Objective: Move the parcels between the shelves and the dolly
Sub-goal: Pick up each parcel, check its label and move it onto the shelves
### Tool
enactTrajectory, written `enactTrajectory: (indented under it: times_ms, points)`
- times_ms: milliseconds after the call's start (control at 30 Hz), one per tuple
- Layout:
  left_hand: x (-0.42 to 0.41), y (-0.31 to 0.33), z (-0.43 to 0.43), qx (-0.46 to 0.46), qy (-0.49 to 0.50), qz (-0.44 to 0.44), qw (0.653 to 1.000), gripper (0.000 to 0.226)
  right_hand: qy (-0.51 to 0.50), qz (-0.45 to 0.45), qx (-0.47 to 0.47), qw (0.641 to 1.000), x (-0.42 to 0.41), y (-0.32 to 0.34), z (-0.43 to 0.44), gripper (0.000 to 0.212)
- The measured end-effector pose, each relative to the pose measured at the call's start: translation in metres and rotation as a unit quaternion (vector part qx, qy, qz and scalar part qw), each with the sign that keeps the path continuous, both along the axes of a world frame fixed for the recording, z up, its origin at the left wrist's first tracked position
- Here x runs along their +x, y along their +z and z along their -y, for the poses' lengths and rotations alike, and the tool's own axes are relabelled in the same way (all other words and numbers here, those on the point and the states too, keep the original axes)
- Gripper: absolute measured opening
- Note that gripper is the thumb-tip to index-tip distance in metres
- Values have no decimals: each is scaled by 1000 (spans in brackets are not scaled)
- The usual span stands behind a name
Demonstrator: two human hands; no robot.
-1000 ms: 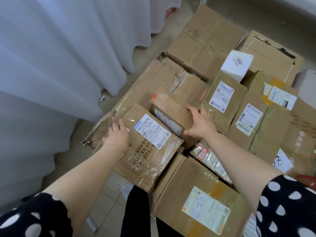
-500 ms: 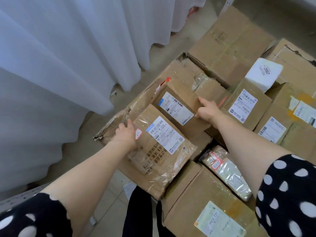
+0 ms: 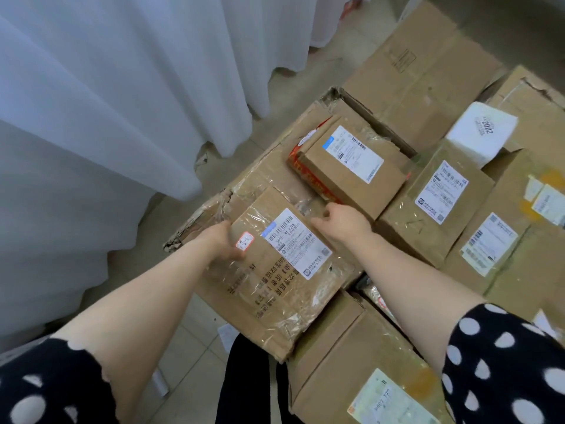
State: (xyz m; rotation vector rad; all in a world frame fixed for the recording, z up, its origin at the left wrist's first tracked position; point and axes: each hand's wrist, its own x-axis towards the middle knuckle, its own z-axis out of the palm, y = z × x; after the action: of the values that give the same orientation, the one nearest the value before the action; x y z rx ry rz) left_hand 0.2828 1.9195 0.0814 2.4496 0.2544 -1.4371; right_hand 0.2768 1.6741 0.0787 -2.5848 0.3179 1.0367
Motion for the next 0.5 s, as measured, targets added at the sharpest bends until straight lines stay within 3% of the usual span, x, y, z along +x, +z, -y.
enactTrajectory:
  times_ms: [67, 133, 267, 500]
  points:
    - [-2, 1, -1, 2, 10, -13, 1000, 71, -18, -157, 33, 987, -12, 3, -8, 74]
    - [-3, 1, -3, 4, 17, -15, 1000, 66, -20, -221, 44, 974, -22, 3, -10, 69]
    - [-1, 6, -10, 3, 37, -1, 999, 57, -24, -187, 52, 981, -20, -6, -19, 50]
    - [25, 19, -26, 43, 62, 25, 997, 53, -27, -99, 69, 992, 1, -13, -39, 63]
